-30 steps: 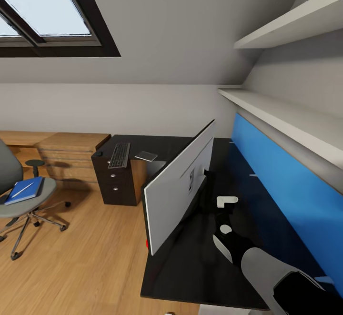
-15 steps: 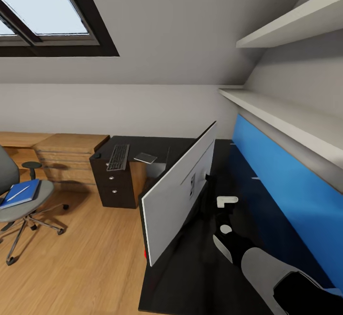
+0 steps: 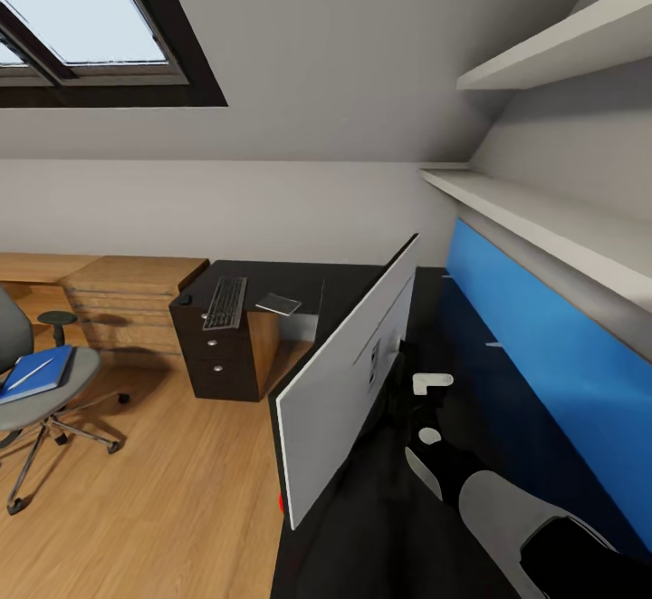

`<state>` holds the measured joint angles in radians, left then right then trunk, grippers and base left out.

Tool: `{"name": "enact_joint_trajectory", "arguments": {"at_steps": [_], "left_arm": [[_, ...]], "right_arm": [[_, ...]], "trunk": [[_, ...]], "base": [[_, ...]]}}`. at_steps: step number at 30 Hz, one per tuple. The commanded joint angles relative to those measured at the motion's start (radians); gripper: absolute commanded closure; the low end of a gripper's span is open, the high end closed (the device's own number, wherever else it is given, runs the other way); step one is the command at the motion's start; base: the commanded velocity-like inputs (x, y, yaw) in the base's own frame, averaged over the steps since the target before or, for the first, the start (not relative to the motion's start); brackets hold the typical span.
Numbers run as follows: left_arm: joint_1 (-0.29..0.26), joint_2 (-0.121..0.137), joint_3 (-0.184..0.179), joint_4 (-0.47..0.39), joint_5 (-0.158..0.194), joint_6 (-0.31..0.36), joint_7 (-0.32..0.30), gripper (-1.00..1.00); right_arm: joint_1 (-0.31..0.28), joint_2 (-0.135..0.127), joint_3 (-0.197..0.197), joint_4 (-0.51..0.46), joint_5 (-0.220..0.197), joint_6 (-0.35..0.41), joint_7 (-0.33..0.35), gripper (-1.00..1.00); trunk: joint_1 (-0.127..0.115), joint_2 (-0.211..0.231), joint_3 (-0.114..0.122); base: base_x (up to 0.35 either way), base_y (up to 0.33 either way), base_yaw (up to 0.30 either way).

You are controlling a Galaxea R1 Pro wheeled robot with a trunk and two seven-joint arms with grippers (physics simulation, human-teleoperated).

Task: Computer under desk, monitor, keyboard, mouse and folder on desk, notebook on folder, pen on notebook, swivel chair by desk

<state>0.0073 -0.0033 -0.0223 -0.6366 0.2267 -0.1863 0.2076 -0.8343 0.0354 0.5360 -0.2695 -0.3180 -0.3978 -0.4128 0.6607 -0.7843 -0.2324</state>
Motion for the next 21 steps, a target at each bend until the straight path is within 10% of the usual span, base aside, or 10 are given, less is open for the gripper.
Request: {"name": "enact_joint_trajectory", "arguments": {"at_steps": [1, 21], "left_arm": [[0.0, 0.0, -0.002, -0.002, 0.006, -0.002, 0.004, -1.0], [0.0, 0.0, -0.003, -0.002, 0.006, -0.002, 0.004, -1.0]], "right_arm": [[-0.001, 0.0, 0.009, 0.001, -0.009, -0.004, -0.004, -1.0], [-0.001, -0.003, 0.009, 0.001, -0.009, -0.003, -0.004, -1.0]], "trunk": [[0.0, -0.001, -0.001], [0.0, -0.001, -0.001]], "base": [[0.01, 0.005, 0.0], [0.083, 0.001, 0.0]]}}
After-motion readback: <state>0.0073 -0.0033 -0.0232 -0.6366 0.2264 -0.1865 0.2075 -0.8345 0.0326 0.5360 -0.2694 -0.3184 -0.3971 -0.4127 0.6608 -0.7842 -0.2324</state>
